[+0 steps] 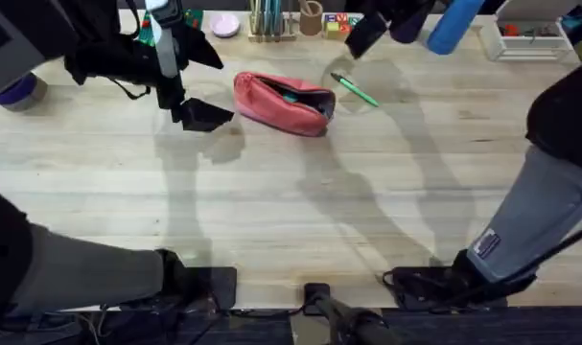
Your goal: Unzip the bag, pick up the pens from the table one at a time and place them inside, then zip the bag closed.
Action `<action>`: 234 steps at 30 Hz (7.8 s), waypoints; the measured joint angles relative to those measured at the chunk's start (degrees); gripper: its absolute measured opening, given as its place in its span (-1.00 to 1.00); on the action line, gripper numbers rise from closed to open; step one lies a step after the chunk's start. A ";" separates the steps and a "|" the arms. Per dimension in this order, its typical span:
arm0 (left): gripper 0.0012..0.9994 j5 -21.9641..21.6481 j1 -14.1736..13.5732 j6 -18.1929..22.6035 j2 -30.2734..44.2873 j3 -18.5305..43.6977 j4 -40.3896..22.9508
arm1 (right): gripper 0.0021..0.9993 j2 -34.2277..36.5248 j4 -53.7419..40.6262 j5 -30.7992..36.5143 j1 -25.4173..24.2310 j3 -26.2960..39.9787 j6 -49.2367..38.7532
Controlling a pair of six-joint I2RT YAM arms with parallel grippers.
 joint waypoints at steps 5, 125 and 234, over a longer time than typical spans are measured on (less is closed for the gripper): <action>0.99 0.00 0.00 0.00 0.00 0.00 0.00 | 0.99 0.53 4.05 0.01 0.00 -5.05 0.27; 0.99 0.00 0.00 0.00 0.00 0.00 0.00 | -0.94 -12.11 -4.72 0.49 13.88 -18.00 -26.47; 0.99 -2.85 5.18 0.02 -12.33 0.00 -5.79 | 1.00 -7.47 15.16 -5.41 20.92 -18.00 -9.03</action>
